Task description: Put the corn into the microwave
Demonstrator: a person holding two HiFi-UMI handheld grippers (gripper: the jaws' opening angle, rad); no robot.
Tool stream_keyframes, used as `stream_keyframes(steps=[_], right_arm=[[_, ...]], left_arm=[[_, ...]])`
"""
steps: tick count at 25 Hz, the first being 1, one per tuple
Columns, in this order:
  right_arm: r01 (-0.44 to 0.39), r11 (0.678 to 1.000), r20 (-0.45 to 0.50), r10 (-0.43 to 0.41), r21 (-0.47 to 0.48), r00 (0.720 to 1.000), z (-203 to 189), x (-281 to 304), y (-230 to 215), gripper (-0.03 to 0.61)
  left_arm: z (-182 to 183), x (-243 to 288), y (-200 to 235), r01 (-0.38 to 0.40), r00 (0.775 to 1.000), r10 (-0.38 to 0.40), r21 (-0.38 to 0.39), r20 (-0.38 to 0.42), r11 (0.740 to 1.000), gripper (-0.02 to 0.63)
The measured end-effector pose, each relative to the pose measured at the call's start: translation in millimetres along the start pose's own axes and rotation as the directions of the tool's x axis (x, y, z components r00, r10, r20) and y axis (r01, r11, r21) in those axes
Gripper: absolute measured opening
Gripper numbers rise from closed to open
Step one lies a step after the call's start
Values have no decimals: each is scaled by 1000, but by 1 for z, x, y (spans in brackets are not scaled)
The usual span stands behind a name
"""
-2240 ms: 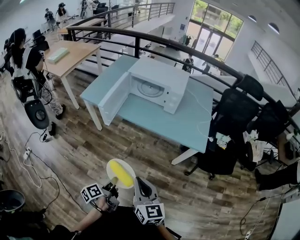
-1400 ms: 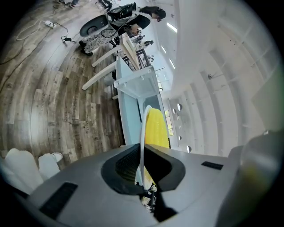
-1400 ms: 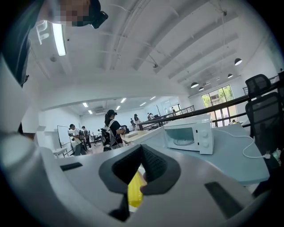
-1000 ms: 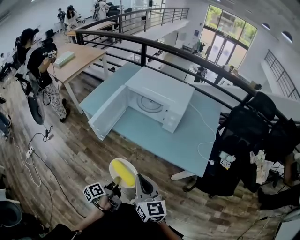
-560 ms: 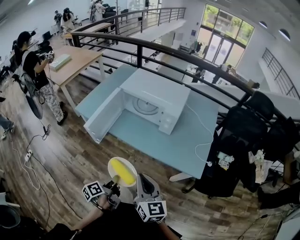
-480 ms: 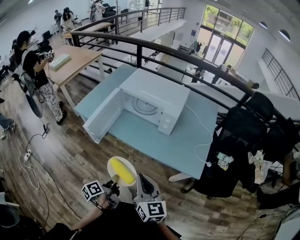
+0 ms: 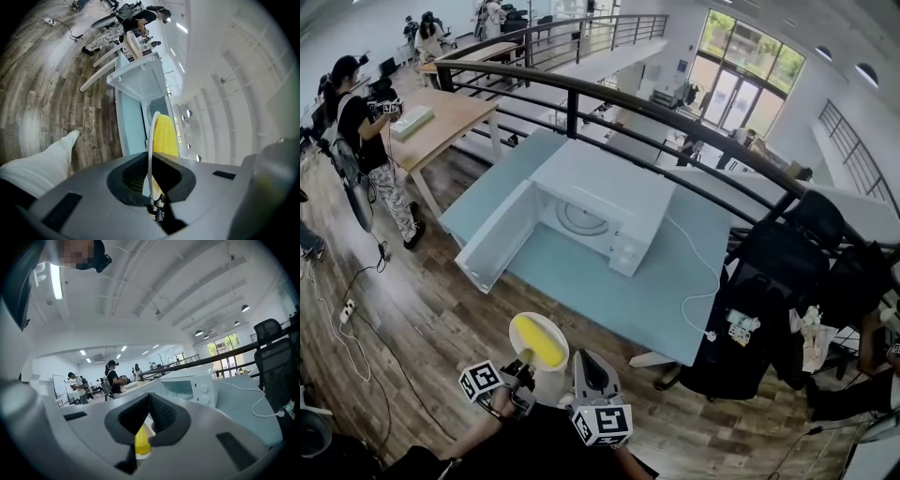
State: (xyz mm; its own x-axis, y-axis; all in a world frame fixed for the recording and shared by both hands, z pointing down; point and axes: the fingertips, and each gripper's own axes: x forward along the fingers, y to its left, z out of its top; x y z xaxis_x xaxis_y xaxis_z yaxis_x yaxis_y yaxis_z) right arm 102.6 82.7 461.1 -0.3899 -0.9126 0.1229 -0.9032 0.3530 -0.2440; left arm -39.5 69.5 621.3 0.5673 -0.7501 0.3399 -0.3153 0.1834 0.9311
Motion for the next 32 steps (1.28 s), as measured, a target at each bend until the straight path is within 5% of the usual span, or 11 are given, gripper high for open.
stream_keyframes(steps=[32], right_arm=[[71, 997, -70, -68, 31, 995, 16, 112, -93, 9]], left_arm=[[63, 153, -31, -26, 999, 26, -5, -48, 1000, 18]])
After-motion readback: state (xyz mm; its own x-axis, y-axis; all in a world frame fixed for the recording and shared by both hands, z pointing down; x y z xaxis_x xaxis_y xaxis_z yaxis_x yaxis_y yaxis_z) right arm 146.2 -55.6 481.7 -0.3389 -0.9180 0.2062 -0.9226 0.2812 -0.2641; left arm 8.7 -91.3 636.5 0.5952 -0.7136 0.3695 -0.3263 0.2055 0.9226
